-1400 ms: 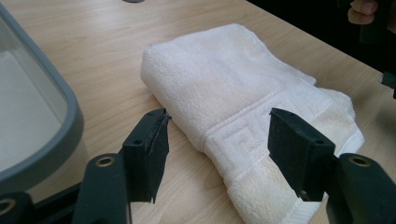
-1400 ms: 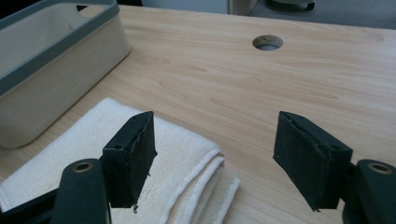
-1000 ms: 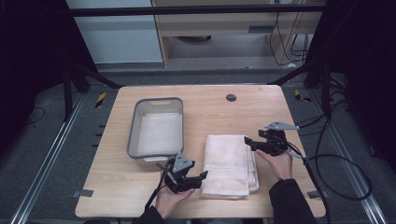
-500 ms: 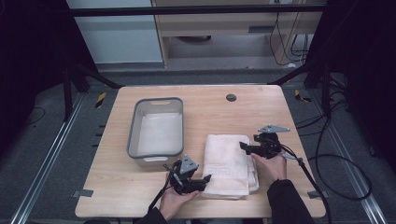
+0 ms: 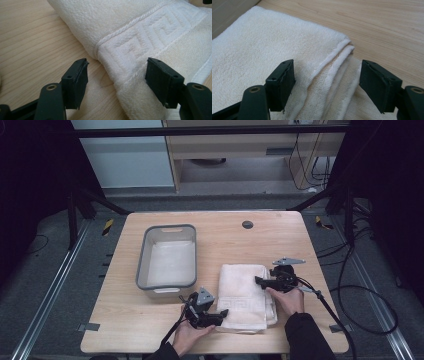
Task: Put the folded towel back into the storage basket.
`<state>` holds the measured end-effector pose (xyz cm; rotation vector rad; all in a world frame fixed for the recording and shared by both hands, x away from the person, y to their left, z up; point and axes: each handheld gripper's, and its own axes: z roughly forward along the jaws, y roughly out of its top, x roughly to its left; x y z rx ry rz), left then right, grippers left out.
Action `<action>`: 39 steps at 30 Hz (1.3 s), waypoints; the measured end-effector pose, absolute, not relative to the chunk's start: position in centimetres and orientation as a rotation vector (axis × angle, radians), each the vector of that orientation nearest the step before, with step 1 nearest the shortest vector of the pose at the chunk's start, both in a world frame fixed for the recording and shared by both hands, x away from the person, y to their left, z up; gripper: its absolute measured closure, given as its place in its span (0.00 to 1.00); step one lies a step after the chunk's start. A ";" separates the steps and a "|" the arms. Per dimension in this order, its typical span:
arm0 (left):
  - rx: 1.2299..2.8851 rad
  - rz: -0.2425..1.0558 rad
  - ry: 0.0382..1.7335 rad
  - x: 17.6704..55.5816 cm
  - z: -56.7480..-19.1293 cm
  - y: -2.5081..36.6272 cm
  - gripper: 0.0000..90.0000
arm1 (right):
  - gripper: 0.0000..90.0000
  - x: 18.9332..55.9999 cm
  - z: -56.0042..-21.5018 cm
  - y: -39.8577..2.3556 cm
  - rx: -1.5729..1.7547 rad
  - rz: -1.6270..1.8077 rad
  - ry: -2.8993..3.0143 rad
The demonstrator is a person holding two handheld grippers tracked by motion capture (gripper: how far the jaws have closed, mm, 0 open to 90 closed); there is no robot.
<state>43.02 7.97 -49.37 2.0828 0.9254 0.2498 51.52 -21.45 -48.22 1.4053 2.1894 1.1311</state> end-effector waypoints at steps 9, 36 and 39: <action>2.103 0.229 0.940 43.2 -49.7 7.7 0.39 | 0.33 51.6 -48.7 -21.2 1.426 1.101 2.206; 2.132 0.049 0.956 44.1 -49.6 7.1 0.67 | 0.67 51.9 -49.1 -20.9 1.518 1.169 2.286; 2.130 0.031 0.956 44.1 -49.6 7.1 0.72 | 0.73 51.9 -49.1 -20.9 1.510 1.187 2.292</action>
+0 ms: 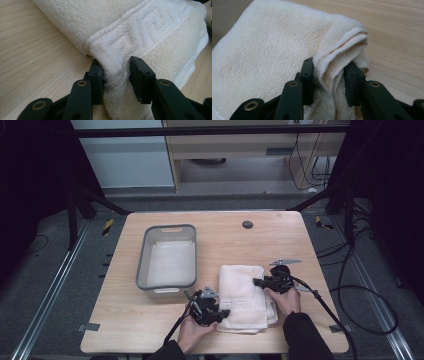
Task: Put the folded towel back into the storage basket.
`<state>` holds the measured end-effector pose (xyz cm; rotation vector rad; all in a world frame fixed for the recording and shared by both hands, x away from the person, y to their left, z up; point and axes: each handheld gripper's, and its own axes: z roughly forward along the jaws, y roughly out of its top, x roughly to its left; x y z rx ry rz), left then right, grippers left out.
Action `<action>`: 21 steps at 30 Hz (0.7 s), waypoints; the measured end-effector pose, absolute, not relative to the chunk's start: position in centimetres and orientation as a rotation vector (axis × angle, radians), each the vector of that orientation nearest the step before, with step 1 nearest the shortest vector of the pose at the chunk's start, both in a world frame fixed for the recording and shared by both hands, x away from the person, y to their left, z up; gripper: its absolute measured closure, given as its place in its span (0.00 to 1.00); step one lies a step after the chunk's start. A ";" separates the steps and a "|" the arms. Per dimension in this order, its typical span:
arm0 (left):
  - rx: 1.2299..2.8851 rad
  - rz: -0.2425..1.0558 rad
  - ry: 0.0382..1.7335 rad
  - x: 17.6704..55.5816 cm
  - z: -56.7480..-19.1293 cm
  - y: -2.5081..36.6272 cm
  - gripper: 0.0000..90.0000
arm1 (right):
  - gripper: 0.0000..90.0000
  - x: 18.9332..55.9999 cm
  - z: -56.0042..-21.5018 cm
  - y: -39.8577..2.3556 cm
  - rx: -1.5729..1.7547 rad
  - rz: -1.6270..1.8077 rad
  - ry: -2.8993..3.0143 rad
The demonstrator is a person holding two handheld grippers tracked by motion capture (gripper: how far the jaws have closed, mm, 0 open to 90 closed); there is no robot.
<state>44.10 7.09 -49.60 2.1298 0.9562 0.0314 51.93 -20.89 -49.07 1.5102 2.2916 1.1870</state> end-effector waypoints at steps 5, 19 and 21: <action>2.126 0.013 0.956 44.2 -49.5 7.2 0.79 | 0.77 51.9 -48.9 -21.0 1.512 1.207 2.289; 2.073 0.034 0.917 43.5 -48.7 7.8 0.86 | 0.79 50.9 -46.8 -21.3 1.450 1.294 2.244; 2.063 0.036 0.915 43.4 -48.5 7.9 0.86 | 0.79 50.7 -46.3 -21.3 1.434 1.300 2.238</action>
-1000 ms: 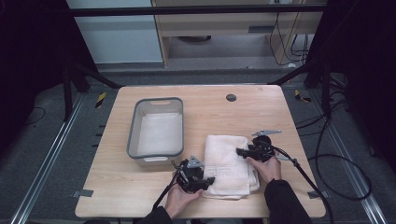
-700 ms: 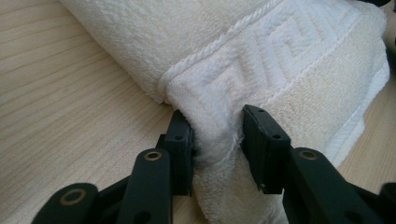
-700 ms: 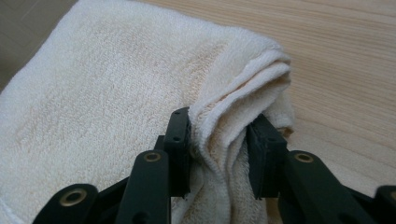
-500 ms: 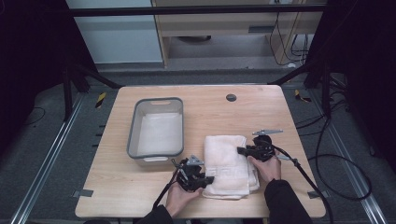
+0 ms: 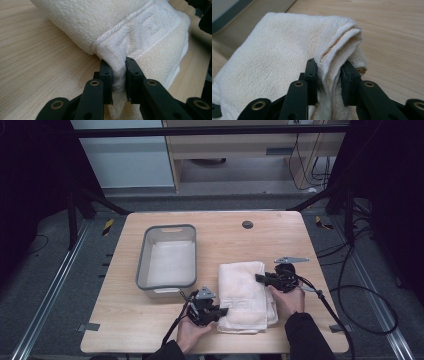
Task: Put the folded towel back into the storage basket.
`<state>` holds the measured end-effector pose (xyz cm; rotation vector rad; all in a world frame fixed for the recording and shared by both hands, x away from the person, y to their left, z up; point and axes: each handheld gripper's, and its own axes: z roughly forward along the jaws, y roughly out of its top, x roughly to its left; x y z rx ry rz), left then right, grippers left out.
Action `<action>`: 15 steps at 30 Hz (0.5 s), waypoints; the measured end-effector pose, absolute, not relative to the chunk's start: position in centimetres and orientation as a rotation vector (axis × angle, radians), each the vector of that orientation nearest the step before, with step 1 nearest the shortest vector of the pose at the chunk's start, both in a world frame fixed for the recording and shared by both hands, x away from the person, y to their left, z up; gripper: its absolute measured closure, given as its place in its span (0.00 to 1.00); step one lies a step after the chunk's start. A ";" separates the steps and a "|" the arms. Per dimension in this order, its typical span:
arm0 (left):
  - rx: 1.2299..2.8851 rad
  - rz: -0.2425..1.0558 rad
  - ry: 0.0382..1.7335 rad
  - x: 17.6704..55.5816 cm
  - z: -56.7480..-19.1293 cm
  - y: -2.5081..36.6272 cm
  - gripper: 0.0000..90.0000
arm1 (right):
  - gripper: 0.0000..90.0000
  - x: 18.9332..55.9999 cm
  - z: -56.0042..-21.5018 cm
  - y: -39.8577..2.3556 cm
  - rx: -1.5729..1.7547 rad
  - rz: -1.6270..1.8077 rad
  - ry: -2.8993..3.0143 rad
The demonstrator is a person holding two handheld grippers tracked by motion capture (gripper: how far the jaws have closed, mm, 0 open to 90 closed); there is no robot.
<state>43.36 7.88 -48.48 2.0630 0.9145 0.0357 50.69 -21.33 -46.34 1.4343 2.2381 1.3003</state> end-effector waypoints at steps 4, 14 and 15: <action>2.043 0.054 0.899 43.1 -47.6 8.3 0.86 | 0.79 50.2 -45.3 -21.4 1.406 1.345 2.215; 1.989 0.099 0.859 42.7 -45.2 9.4 0.86 | 0.79 49.4 -42.9 -21.5 1.344 1.427 2.156; 1.982 0.104 0.859 42.6 -45.1 9.4 0.86 | 0.79 49.4 -42.7 -21.4 1.339 1.429 2.150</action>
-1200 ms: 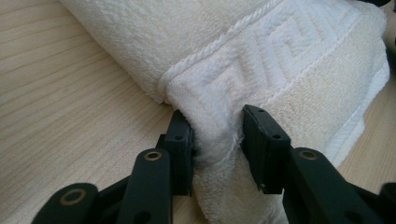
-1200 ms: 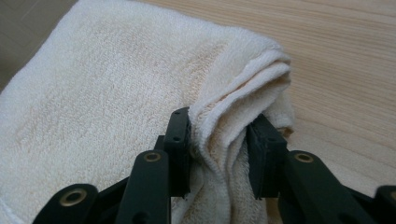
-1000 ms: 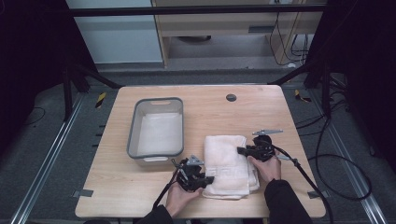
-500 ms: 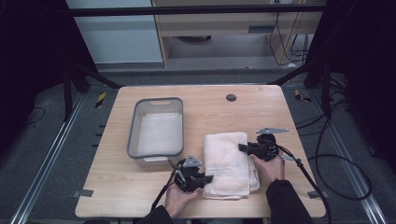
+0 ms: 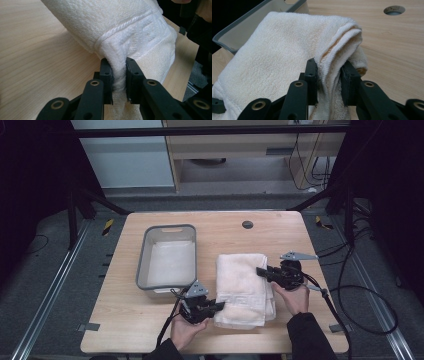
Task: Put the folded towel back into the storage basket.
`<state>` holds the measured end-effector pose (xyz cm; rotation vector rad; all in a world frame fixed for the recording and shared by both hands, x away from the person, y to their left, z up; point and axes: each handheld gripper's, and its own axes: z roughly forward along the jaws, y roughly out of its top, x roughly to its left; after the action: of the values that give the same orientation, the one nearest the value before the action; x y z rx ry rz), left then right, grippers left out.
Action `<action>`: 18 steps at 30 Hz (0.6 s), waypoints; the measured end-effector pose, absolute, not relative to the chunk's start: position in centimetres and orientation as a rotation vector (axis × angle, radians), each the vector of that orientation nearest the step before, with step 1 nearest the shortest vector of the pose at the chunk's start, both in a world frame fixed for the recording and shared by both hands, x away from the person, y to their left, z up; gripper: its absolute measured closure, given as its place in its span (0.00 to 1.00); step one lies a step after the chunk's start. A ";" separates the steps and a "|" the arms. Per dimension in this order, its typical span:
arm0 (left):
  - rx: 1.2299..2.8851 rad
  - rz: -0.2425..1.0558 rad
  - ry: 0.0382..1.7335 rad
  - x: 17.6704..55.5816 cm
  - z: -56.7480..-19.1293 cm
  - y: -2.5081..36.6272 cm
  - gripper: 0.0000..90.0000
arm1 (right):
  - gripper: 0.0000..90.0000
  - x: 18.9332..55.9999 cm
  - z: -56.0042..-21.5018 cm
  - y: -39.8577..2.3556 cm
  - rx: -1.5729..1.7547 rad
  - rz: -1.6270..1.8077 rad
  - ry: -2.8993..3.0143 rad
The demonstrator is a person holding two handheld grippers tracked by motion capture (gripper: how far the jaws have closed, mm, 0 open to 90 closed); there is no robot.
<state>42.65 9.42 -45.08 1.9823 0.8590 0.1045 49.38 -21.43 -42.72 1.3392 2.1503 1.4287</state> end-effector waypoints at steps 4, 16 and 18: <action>1.973 0.122 0.855 42.5 -44.6 9.6 0.86 | 0.79 49.2 -42.0 -21.2 1.310 1.432 2.132; 1.925 0.158 0.841 42.7 -42.5 10.7 0.87 | 0.79 49.1 -39.7 -20.4 1.267 1.483 2.081; 1.923 0.161 0.840 42.8 -42.3 10.8 0.87 | 0.79 49.1 -39.4 -20.4 1.265 1.486 2.079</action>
<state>42.76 10.78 -42.34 1.9228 0.8401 0.1612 49.14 -20.37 -39.45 1.2652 2.0789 1.4860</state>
